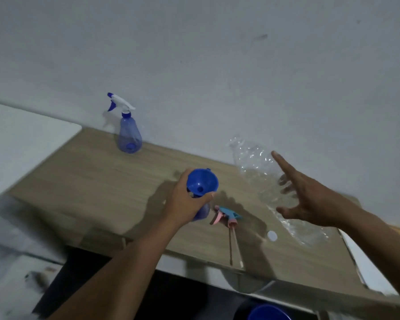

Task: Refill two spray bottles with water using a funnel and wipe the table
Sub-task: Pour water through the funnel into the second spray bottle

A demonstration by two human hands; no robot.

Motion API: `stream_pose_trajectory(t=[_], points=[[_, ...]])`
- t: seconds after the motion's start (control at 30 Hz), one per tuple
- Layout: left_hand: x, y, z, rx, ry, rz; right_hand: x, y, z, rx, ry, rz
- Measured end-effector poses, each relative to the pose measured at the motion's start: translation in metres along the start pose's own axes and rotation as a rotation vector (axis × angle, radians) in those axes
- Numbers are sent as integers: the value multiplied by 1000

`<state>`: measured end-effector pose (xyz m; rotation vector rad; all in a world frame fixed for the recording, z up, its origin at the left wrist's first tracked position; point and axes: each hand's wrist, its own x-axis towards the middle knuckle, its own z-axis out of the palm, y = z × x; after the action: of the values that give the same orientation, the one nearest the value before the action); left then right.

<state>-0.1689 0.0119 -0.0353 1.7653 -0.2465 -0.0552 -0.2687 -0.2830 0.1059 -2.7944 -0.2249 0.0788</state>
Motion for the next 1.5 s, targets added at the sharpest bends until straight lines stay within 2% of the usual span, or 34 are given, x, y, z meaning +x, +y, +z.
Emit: stream_pose_trajectory(t=[0.1,0.47,0.83,1.5], points=[[0,0,-3,4,-15,10,-9,-6,-10,-63,-84,-13],[-4,12,-9,25,-31,58,-16,-25,-25,-167,-216,-55],[-3,11,-12,-1,-79,45,-10,-36,-22,-218,-264,-38],[-3,13,-10,25,-62,21,1,-34,-27,-314,-341,-22]])
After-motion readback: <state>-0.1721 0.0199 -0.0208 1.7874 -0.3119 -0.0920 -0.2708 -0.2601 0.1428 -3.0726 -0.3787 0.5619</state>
